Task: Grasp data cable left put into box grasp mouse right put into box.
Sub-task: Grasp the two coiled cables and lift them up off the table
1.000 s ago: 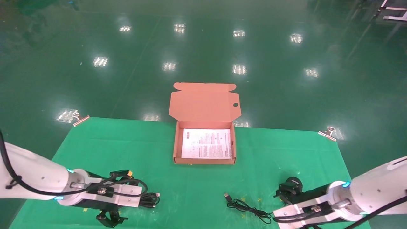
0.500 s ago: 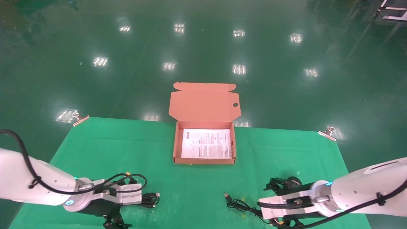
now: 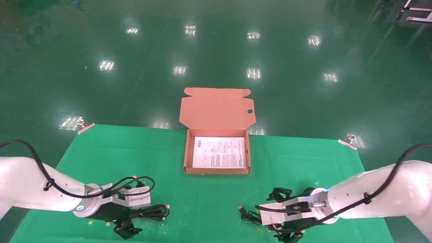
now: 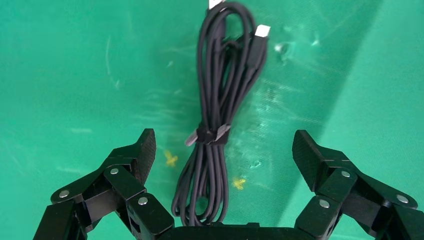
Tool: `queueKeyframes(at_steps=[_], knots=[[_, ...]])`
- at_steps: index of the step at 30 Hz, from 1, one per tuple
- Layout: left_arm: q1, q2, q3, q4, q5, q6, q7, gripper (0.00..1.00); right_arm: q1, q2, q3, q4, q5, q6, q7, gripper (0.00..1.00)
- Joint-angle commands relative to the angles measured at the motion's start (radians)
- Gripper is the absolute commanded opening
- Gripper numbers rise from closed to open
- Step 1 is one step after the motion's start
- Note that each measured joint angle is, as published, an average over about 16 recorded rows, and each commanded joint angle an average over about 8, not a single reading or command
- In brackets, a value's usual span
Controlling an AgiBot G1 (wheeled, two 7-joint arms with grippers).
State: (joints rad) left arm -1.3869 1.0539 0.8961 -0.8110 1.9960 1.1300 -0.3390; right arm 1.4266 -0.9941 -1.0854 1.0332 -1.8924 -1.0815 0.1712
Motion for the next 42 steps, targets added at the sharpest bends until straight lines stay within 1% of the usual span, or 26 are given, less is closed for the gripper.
queueKeyframes(at_steps=[1,10,11,12,18,19,20,42], knots=[[-0.004,0.007,-0.003,0.029,-0.004,-0.009,0.009,1.0,0.002,-0.018,-0.001,-0.027,0.002,0.003,-0.008,1.0],[-0.021,0.029,-0.005,0.098,-0.008,-0.031,0.058,1.0,0.004,-0.071,-0.01,-0.145,0.007,0.009,-0.058,0.99],[-0.022,0.031,-0.005,0.103,-0.009,-0.033,0.064,0.94,0.005,-0.075,-0.01,-0.155,0.008,0.011,-0.063,0.9],[-0.022,0.032,-0.006,0.108,-0.011,-0.034,0.069,0.84,0.005,-0.079,-0.011,-0.164,0.008,0.012,-0.067,0.78],[-0.026,0.037,-0.009,0.131,-0.02,-0.039,0.09,0.09,0.005,-0.093,-0.011,-0.203,0.009,0.022,-0.08,0.03],[-0.026,0.038,-0.009,0.133,-0.021,-0.04,0.091,0.02,0.005,-0.094,-0.011,-0.205,0.009,0.023,-0.081,0.0],[-0.026,0.038,-0.009,0.135,-0.022,-0.04,0.092,0.0,0.005,-0.095,-0.011,-0.208,0.009,0.025,-0.082,0.0],[-0.025,0.036,-0.009,0.124,-0.02,-0.037,0.086,0.0,0.005,-0.089,-0.011,-0.193,0.009,0.019,-0.078,0.0]])
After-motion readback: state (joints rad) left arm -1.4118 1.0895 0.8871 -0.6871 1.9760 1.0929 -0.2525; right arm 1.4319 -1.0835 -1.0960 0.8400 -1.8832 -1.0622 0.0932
